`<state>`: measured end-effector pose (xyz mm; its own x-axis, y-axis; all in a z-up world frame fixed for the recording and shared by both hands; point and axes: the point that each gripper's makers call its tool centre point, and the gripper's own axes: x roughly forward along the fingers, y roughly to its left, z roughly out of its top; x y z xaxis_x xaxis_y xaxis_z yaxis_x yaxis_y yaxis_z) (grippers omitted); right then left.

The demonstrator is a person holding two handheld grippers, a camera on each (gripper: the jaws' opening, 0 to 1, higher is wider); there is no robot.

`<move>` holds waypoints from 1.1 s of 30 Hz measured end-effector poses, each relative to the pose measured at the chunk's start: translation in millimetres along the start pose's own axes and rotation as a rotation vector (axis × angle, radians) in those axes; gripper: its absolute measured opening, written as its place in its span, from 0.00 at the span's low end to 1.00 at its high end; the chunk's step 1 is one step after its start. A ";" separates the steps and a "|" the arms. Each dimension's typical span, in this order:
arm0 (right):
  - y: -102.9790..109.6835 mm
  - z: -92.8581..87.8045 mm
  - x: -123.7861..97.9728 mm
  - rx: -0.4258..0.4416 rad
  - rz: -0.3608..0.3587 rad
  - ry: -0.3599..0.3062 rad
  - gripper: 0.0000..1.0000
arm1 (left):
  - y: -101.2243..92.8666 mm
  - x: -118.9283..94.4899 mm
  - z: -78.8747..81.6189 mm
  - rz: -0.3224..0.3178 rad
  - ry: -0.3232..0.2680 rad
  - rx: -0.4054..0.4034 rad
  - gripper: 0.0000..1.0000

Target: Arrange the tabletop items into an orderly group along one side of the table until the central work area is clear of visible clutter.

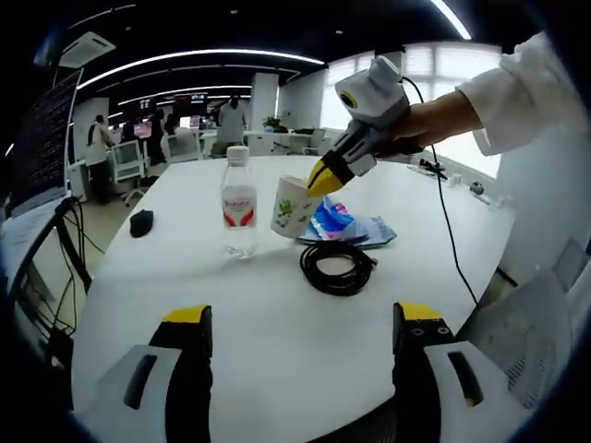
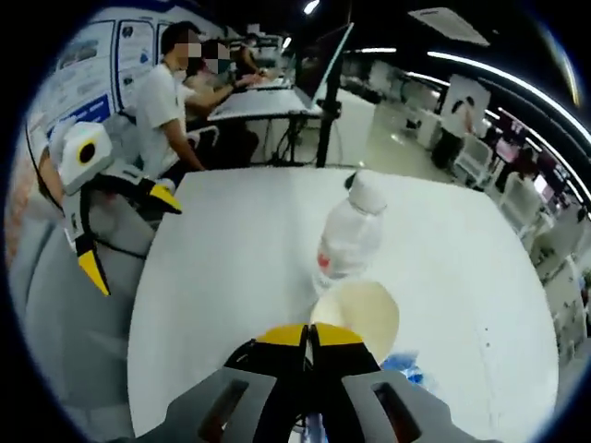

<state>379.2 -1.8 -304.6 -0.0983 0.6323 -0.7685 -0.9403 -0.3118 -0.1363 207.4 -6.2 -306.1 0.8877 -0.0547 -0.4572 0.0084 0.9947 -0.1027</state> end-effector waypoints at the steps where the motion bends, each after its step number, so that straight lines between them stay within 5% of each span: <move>1: -1.5 -1.6 3.7 -0.028 0.013 0.018 0.00 | 0.1 0.0 -0.1 0.000 0.001 0.001 0.81; 6: -4.4 -5.4 14.3 -0.185 0.039 0.090 0.00 | 1.7 0.1 -1.7 0.005 0.009 0.002 0.81; 10: -5.3 -3.4 24.9 -0.181 0.063 0.080 0.00 | 3.1 1.4 -4.9 0.006 0.021 0.008 0.80; 15: -5.9 -11.5 38.5 -0.233 0.102 0.149 0.00 | 5.1 1.6 -7.1 0.010 0.031 0.015 0.79; 33: -12.8 -15.4 52.3 -0.293 0.164 0.121 0.00 | 12.1 6.2 -16.5 0.024 0.077 0.025 0.78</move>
<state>391.1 24.4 -352.7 -0.1846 0.4740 -0.8609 -0.7802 -0.6034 -0.1650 205.4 4.1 -324.8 0.8496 -0.0369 -0.5261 0.0003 0.9976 -0.0695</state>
